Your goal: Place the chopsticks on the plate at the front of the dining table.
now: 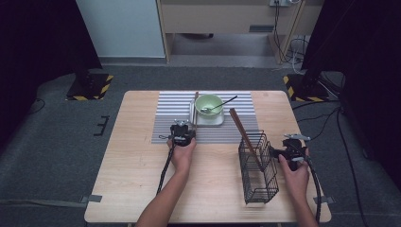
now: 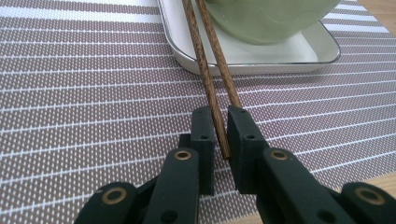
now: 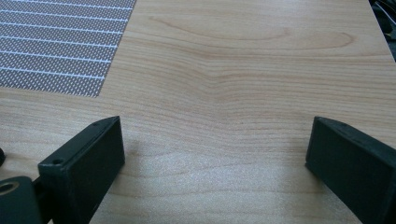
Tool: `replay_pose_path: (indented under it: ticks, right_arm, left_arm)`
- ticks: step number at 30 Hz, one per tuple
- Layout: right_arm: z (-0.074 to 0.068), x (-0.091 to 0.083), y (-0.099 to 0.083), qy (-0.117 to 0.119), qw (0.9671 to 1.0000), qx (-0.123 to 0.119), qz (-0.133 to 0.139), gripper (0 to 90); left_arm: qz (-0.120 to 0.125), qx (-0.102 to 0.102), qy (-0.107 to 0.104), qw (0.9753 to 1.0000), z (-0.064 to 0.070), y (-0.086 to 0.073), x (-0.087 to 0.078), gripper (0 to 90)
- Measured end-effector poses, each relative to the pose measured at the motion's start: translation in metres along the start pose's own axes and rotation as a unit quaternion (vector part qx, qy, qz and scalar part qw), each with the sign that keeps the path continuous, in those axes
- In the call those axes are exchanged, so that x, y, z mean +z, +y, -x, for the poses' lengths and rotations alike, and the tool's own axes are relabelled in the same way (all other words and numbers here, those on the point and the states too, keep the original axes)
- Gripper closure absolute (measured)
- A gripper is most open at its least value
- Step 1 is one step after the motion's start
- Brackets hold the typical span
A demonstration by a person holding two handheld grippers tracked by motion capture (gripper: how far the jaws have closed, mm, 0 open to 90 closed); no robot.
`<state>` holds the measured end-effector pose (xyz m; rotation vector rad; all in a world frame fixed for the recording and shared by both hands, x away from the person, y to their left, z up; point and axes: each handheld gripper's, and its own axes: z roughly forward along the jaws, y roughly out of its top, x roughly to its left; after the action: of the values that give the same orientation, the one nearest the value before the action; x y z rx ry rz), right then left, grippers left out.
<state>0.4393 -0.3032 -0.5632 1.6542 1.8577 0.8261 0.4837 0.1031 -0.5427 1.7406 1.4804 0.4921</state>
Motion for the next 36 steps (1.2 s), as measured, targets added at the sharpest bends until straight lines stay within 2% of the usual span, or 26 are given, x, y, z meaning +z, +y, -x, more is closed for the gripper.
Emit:
replay_pose_path:
  ticks: [14,29,36]
  right_arm:
    - [0.0000,0.0000,0.0000,0.000,1.0000,0.000,0.000,4.6]
    - [0.0000,0.0000,0.0000,0.000,1.0000,0.000,0.000,4.6]
    - [0.0000,0.0000,0.0000,0.000,1.0000,0.000,0.000,4.6]
  left_arm:
    - [-0.004,0.006,-0.008,0.9999,0.0042,-0.0014,-0.0003,79.6]
    - [0.002,0.003,0.003,1.0000,-0.0038,0.0013,-0.0039,82.3]
    - [0.002,0.005,-0.008,1.0000,0.0026,-0.0015,-0.0027,80.1]
